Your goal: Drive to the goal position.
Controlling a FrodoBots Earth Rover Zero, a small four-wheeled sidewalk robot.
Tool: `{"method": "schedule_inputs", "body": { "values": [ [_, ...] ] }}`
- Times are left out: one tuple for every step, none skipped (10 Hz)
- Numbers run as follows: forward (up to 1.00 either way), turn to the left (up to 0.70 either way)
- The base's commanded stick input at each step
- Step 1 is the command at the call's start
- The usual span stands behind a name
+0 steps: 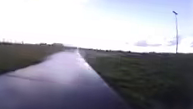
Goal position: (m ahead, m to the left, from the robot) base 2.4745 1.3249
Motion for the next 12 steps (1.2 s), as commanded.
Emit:
{"method": "schedule_inputs", "body": {
  "values": [
    [0.45, 0.00],
    [0.45, 0.00],
    [0.45, 0.00],
    [0.45, 0.00],
    [0.45, 0.00],
    [0.45, 0.00],
    [0.45, 0.00],
    [0.45, 0.00],
    [0.45, 0.00],
    [0.45, 0.00],
    [0.45, 0.00],
    [0.45, 0.00]
  ]
}}
